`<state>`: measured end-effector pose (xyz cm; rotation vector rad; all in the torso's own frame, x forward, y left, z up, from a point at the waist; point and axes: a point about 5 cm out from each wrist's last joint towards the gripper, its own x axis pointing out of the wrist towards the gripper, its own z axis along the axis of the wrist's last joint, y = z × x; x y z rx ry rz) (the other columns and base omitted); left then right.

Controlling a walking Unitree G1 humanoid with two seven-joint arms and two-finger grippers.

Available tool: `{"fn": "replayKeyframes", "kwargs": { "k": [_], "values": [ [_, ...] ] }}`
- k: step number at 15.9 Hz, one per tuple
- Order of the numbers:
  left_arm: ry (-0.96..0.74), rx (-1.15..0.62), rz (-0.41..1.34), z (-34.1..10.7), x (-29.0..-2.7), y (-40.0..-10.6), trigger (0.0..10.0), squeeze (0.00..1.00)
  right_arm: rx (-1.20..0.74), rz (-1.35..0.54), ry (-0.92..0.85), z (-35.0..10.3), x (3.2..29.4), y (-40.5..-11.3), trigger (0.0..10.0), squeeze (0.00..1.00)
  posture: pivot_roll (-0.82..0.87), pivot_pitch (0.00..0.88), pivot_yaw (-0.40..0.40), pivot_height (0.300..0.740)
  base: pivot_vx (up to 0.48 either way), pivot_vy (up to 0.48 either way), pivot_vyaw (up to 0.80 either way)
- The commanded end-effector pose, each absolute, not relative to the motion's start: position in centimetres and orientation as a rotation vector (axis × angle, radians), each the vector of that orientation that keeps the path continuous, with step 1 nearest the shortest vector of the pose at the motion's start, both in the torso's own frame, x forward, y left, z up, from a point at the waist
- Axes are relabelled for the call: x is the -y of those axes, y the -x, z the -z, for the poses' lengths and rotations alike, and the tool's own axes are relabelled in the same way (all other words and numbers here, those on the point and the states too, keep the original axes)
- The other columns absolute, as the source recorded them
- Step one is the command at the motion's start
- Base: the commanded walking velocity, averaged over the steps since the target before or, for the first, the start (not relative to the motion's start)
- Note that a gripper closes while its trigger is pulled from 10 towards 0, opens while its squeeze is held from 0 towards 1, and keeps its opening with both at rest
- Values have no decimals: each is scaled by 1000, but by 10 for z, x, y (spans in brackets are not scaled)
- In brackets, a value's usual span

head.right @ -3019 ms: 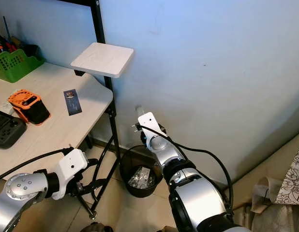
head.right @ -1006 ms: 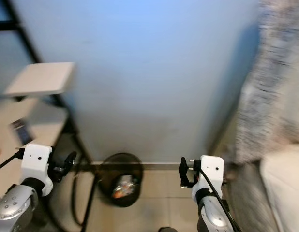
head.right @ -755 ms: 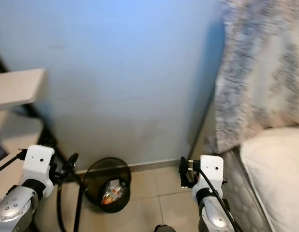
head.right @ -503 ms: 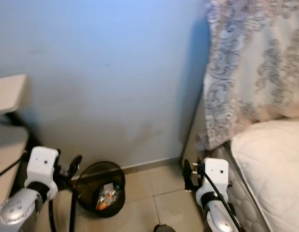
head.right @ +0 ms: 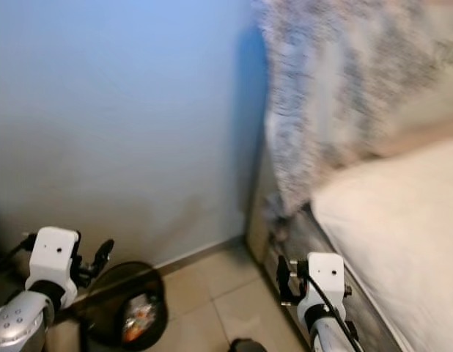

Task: Clean up the room

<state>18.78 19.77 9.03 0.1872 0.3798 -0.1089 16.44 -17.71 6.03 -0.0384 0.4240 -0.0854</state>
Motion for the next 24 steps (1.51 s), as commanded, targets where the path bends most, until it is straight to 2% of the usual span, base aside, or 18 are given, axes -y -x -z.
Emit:
{"fn": "replayKeyframes", "kwargs": {
  "k": [1, 9, 13, 15, 21, 24],
  "values": [
    [-195, -362, 97, -96, -197, -186, 10000, 0, -403, 107, 40, -66, 180, -166, 10000, 0, -18, 0, 39, 740, 0, 0, -800],
    [-190, -351, 66, -97, -196, -196, 10000, 0, -395, 166, 28, -65, 177, -178, 10000, 0, -6, 0, 24, 740, 0, 0, -800],
    [-194, -317, 82, -99, -194, -209, 10000, 0, -381, 142, 44, -66, 181, -185, 10000, 0, -37, 0, 35, 740, 0, 0, -800],
    [-152, -296, 42, -100, -196, -214, 10000, 0, -370, 50, 37, -72, 177, -195, 10000, 0, -29, 0, 15, 740, 0, 0, -800],
    [-183, -275, 41, -102, -192, -215, 10000, 0, -368, -3, 50, -69, 178, -199, 10000, 0, -5, 0, 3, 740, 0, -317, -790],
    [-190, -262, 41, -104, -193, -219, 10000, 0, -355, -39, 48, -72, 170, -200, 10000, 0, -13, 0, 3, 740, 0, -319, -188]
  ]
}}
